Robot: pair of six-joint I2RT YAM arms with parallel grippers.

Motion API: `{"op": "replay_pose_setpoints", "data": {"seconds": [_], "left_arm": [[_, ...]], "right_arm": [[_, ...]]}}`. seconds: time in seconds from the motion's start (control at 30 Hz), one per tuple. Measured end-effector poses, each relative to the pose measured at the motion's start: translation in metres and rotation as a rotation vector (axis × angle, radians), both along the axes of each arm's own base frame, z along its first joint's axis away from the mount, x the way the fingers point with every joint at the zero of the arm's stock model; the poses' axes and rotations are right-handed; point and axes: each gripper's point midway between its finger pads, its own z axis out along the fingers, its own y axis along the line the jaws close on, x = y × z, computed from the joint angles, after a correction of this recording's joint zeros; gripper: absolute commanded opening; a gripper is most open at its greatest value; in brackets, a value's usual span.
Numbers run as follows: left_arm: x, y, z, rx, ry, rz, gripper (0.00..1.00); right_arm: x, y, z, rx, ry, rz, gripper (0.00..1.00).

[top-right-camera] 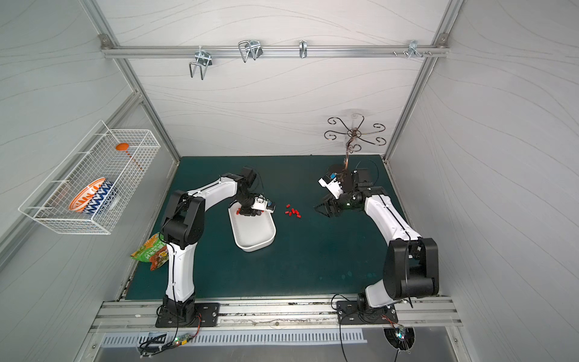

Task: Take the screw protection sleeves out of the storage box
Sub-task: Pick up the screw protection sleeve from the storage box.

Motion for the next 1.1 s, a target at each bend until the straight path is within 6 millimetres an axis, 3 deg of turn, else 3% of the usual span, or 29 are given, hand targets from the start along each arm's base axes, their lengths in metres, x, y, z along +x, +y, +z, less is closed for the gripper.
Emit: {"op": "replay_pose_setpoints", "data": {"seconds": [0.2,0.47,0.6,0.77,0.83,0.9,1.1], "left_arm": [[-0.013,0.005,0.013,-0.039,0.048,0.103,0.0],[-0.019,0.006,0.057,-0.143,0.056,0.245,0.0],[-0.026,0.005,0.077,-0.192,0.067,0.301,0.0],[-0.035,0.0,0.101,-0.259,0.089,0.339,0.0],[-0.038,-0.004,0.109,-0.289,0.106,0.357,0.0],[-0.041,-0.007,0.115,-0.316,0.129,0.37,0.0],[-0.049,-0.018,0.124,-0.366,0.197,0.396,0.0]], "right_arm": [[0.0,0.0,0.0,0.0,0.0,0.0,0.71],[0.0,0.0,0.001,0.001,0.005,-0.003,0.72],[0.003,0.003,0.017,0.005,0.002,-0.001,0.73],[-0.002,0.026,0.037,-0.012,-0.047,0.072,0.88],[-0.01,0.036,0.035,-0.016,-0.046,0.112,0.97],[-0.018,0.042,0.03,-0.014,-0.031,0.137,0.99],[-0.022,0.023,0.009,-0.018,0.036,0.079,0.99]]}}
